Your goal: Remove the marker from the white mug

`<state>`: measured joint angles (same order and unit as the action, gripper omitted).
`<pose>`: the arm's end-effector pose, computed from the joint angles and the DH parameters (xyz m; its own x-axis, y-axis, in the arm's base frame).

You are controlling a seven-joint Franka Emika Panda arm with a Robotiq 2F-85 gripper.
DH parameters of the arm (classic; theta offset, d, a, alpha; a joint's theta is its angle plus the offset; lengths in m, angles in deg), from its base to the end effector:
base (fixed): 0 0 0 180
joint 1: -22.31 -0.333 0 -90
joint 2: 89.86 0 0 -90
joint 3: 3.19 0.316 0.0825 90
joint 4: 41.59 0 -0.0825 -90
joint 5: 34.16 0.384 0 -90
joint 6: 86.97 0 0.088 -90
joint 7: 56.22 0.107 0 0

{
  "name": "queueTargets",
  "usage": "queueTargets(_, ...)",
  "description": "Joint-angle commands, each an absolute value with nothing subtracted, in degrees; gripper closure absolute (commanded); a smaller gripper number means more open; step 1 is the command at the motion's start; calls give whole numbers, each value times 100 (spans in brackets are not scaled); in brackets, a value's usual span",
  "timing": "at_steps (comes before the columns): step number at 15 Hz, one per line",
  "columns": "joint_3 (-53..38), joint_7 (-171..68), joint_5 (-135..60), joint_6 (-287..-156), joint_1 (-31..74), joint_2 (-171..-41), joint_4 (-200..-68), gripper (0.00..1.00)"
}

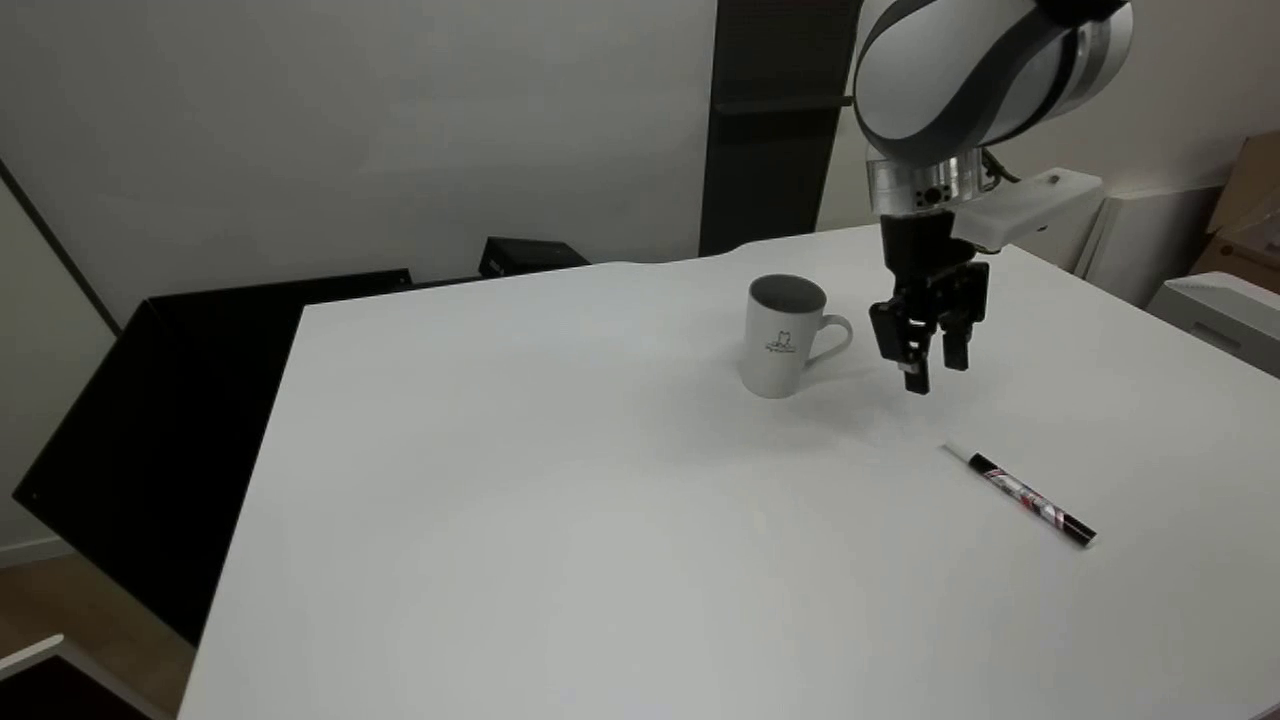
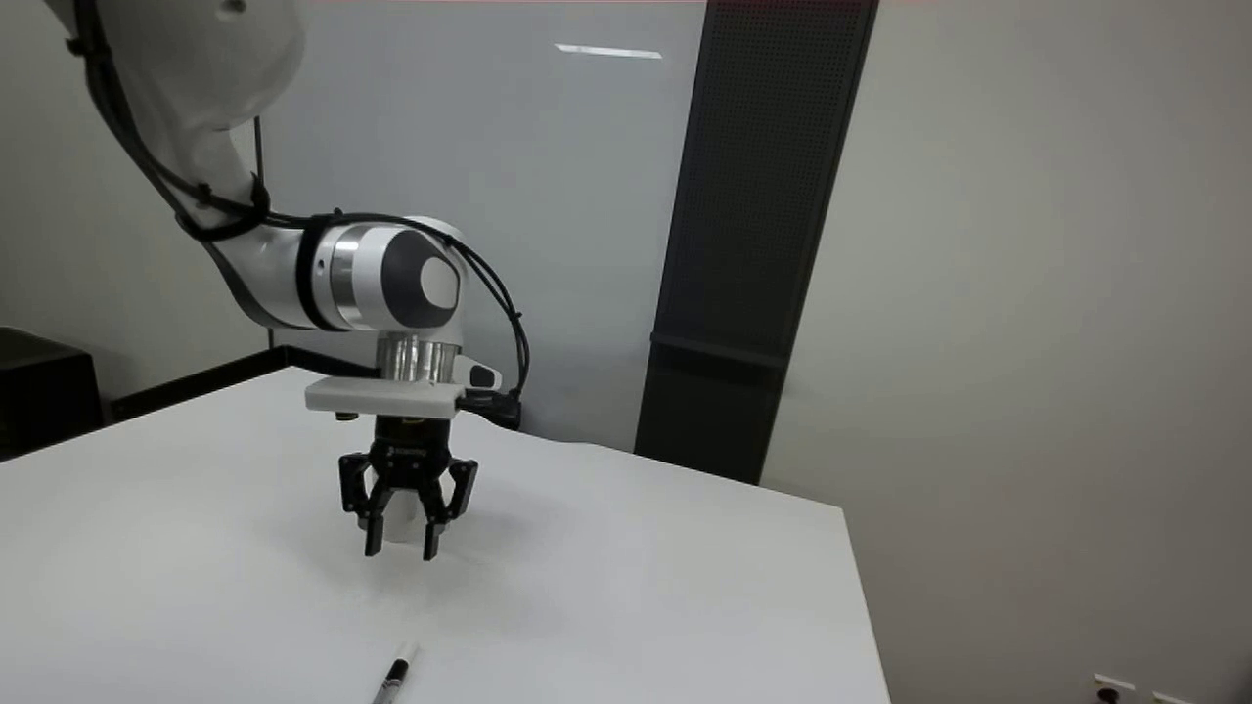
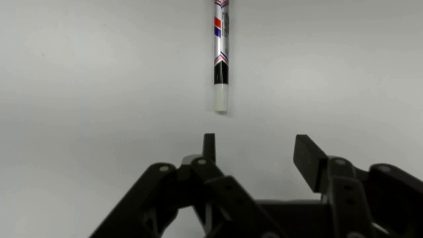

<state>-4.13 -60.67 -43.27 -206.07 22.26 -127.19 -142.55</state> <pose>0.6226 -0.0172 0.1730 0.9296 0.1387 -0.3414 0.1788 -0.9798 0.0890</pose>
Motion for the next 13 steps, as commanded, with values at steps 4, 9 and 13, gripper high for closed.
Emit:
queueTargets(4,-336,-5853,-4246,-21540,2023,-11824,-14476,0)
queueTargets(9,-309,-5671,-4223,-21563,1889,-11354,-14444,0)
queueTargets(13,-290,-5724,-4249,-21528,1892,-11410,-14305,0)
